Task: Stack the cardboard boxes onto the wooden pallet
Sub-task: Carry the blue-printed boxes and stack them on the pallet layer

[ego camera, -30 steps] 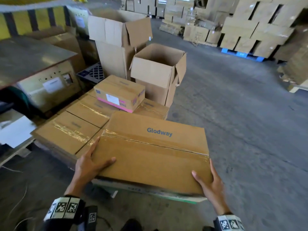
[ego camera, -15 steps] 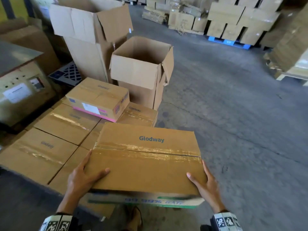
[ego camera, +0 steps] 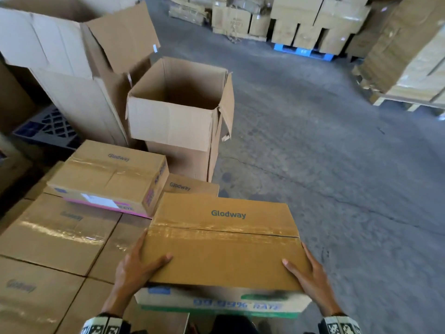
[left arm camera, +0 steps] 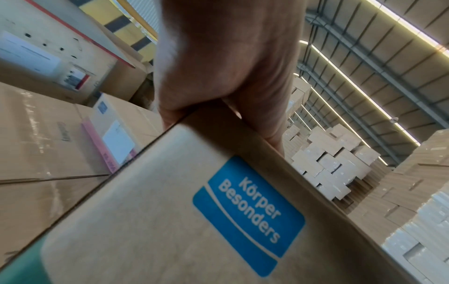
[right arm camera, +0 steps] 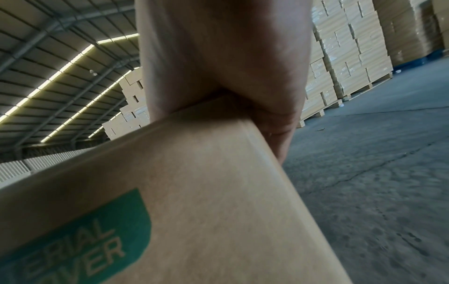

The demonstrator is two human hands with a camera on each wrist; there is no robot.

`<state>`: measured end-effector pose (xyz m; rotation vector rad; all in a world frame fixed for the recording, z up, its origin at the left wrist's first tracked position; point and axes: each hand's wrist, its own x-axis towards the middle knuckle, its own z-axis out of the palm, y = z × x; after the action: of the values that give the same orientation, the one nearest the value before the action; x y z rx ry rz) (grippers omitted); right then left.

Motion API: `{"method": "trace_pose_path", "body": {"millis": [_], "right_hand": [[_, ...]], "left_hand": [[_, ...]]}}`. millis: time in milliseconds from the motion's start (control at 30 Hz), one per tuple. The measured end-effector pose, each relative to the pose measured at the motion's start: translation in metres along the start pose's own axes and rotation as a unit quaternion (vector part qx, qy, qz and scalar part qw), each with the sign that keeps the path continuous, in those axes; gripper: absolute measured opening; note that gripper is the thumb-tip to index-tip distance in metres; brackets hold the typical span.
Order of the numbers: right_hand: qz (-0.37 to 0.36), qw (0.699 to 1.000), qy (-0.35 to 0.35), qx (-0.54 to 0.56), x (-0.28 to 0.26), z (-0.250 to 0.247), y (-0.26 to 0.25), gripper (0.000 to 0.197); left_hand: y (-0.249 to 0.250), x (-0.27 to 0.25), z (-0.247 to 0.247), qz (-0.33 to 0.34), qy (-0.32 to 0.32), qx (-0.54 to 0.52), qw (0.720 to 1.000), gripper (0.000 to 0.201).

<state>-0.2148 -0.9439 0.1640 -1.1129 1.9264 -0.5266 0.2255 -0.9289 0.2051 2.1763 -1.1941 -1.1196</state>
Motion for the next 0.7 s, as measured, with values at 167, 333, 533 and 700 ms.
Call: {"method": "trace_pose_path", "body": {"millis": [167,333,533,700], "right_hand": [[0.012,1.000,0.005,-0.019,0.067,0.007,-0.033,0.121],[0.022,0.999,0.017,-0.033,0.153,0.033,-0.072,0.120],[0.015,0.995,0.069,-0.068,0.206,0.101,-0.137,0.102],[-0.010,0.993,0.088,-0.083,0.237,0.164,-0.122,0.108]], "left_hand": [[0.017,0.089,0.006,0.003,-0.039,0.026,0.999,0.128],[0.050,0.183,0.002,-0.013,-0.044,0.054,0.997,0.125],[0.066,0.295,-0.014,0.004,0.003,0.089,0.996,0.109],[0.033,0.370,-0.008,0.043,0.004,0.076,0.996,0.118]]}}
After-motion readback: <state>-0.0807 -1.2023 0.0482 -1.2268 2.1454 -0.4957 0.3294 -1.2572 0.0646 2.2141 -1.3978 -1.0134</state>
